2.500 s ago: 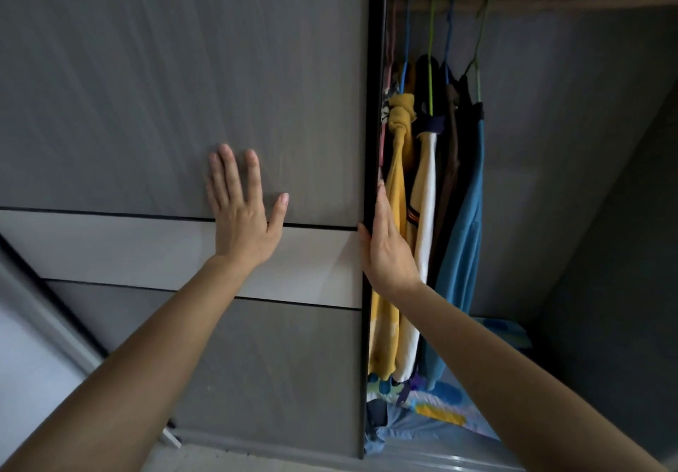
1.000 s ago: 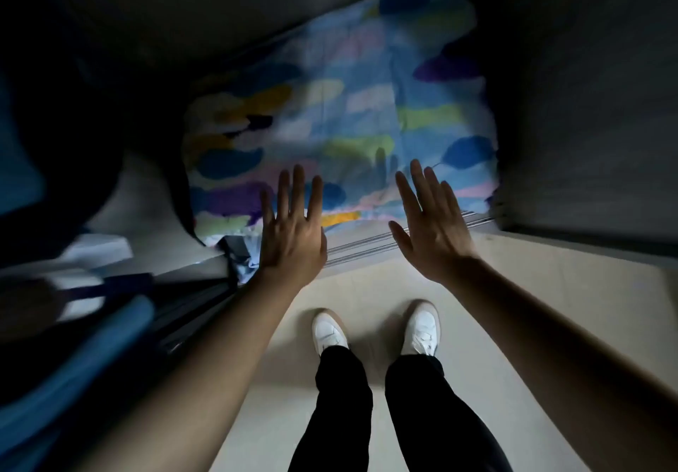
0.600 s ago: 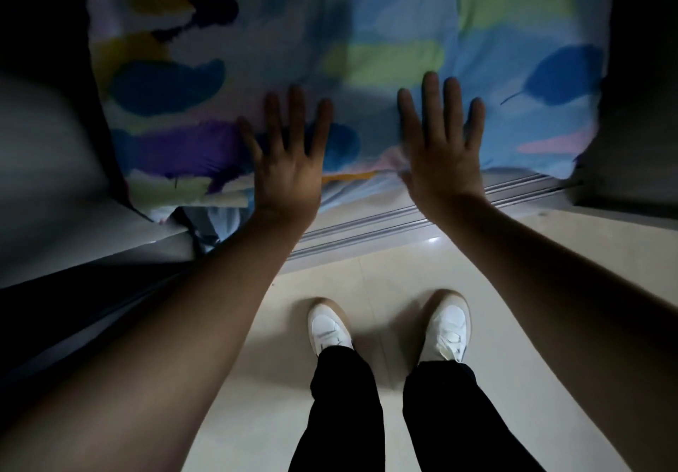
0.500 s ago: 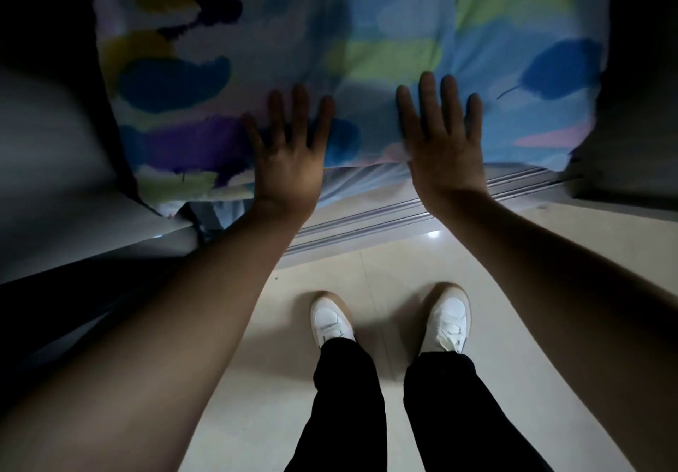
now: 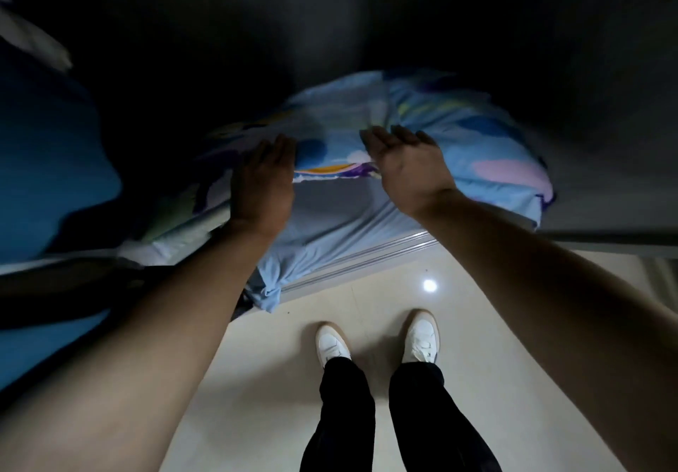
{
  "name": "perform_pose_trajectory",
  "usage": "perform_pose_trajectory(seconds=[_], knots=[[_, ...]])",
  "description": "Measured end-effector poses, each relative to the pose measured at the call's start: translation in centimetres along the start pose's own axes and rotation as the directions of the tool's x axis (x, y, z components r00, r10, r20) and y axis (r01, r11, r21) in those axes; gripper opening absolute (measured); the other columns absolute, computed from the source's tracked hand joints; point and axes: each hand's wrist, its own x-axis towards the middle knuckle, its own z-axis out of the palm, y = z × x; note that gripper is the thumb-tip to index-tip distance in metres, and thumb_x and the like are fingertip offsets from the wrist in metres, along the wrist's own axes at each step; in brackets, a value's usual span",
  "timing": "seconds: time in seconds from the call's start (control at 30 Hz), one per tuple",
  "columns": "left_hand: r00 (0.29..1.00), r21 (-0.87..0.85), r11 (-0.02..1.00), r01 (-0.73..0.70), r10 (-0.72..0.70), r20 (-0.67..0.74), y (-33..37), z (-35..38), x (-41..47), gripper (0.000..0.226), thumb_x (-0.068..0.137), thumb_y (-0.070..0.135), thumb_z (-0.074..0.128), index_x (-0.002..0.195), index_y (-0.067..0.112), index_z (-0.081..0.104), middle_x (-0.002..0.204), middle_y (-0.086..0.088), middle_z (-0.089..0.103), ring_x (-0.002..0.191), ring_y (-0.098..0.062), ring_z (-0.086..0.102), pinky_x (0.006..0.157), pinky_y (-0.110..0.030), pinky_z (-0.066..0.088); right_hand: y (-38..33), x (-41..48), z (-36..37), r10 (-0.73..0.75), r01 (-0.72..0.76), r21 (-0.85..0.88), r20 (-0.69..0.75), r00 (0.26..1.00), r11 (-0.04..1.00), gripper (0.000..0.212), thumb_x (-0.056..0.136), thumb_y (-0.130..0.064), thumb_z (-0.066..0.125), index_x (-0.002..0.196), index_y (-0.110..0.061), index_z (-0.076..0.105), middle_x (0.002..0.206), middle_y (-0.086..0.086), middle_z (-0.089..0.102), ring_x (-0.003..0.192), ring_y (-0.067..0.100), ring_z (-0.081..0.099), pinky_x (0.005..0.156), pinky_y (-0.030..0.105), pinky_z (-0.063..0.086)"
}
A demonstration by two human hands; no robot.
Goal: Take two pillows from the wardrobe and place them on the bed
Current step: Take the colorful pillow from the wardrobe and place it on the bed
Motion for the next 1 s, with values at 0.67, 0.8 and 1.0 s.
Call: perform_pose_trajectory(seconds=[0.67, 0.8, 1.0], knots=[[0.962, -0.025, 0.965, -0.262, 0.263, 0.078, 7.8, -13.4, -15.7, 0.072, 0.064, 0.012, 0.076, 0.132, 0.017, 0.052, 0.122, -0.007, 0.065, 0.114, -0.031, 0.059, 0.100, -0.055, 0.042, -5.2, -27.4, -11.0, 0.269, -0.224, 0.313, -0.108, 0.957, 0.923, 0.045, 0.090, -0.005, 0.058, 0.135, -0.007, 0.057, 0.136, 0.010, 0.063, 0.128, 0.029, 0.056, 0.110, 0.040, 0.038], [0.966, -0.067, 0.965, -0.252, 0.255, 0.036, 8.7, -17.9, -18.5, 0.064, 0.064, 0.009, 0.073, 0.125, 0.019, 0.058, 0.115, -0.006, 0.069, 0.105, -0.031, 0.063, 0.087, -0.046, 0.047, -6.8, -30.9, -14.6, 0.278, -0.229, 0.282, -0.150, 0.949, 0.932, 0.040, 0.094, -0.009, 0.057, 0.135, -0.009, 0.058, 0.136, 0.009, 0.063, 0.129, 0.028, 0.056, 0.108, 0.041, 0.041], [0.960, -0.044, 0.962, -0.269, 0.272, 0.069, 11.2, -22.4, -22.6, 0.058, 0.071, 0.015, 0.074, 0.124, 0.024, 0.055, 0.113, -0.003, 0.065, 0.106, -0.032, 0.059, 0.086, -0.043, 0.045, -8.9, -37.0, -18.5, 0.301, -0.254, 0.231, -0.199, 0.933, 0.939, 0.033, 0.090, -0.006, 0.053, 0.121, -0.008, 0.063, 0.120, 0.009, 0.070, 0.112, 0.032, 0.064, 0.090, 0.043, 0.051]])
